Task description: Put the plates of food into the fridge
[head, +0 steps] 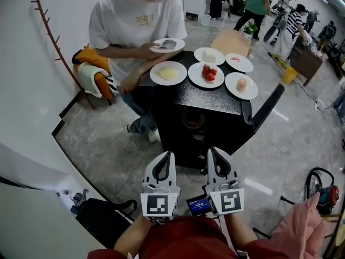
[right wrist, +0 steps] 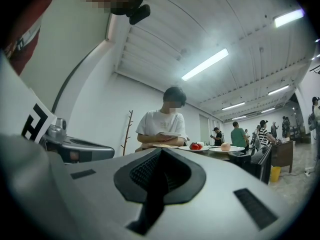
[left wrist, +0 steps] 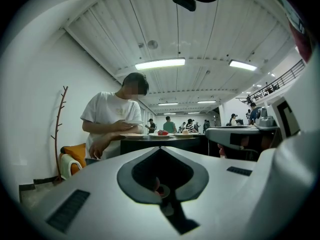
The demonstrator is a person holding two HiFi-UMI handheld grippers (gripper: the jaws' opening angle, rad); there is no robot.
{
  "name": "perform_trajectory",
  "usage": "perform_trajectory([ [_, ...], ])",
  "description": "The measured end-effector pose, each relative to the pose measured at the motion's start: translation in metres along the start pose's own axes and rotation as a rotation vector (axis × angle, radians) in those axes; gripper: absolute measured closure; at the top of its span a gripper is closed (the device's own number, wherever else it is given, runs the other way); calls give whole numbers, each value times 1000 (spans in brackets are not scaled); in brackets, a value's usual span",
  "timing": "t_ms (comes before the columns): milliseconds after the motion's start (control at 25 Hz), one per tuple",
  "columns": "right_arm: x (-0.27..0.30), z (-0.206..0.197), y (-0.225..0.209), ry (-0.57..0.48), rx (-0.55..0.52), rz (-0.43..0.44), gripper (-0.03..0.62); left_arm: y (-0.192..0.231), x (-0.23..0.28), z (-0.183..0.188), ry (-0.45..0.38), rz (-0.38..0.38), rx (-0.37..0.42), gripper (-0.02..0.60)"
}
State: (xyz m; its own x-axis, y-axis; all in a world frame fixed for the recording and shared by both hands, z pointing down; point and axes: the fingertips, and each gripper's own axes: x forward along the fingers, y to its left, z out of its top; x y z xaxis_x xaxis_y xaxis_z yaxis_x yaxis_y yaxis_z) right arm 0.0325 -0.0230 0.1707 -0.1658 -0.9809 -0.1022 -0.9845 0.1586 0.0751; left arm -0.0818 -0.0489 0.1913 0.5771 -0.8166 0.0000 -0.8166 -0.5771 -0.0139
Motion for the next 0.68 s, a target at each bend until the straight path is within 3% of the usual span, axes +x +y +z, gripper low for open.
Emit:
perform_trajectory([
  [520, -8, -1, -4, -24, -26, -1, 583, -4, -5, -2, 12, 0, -8, 575],
  [680, -12, -11, -6, 16, -10, -18, 583, -4, -6, -9, 8, 7, -22, 575],
])
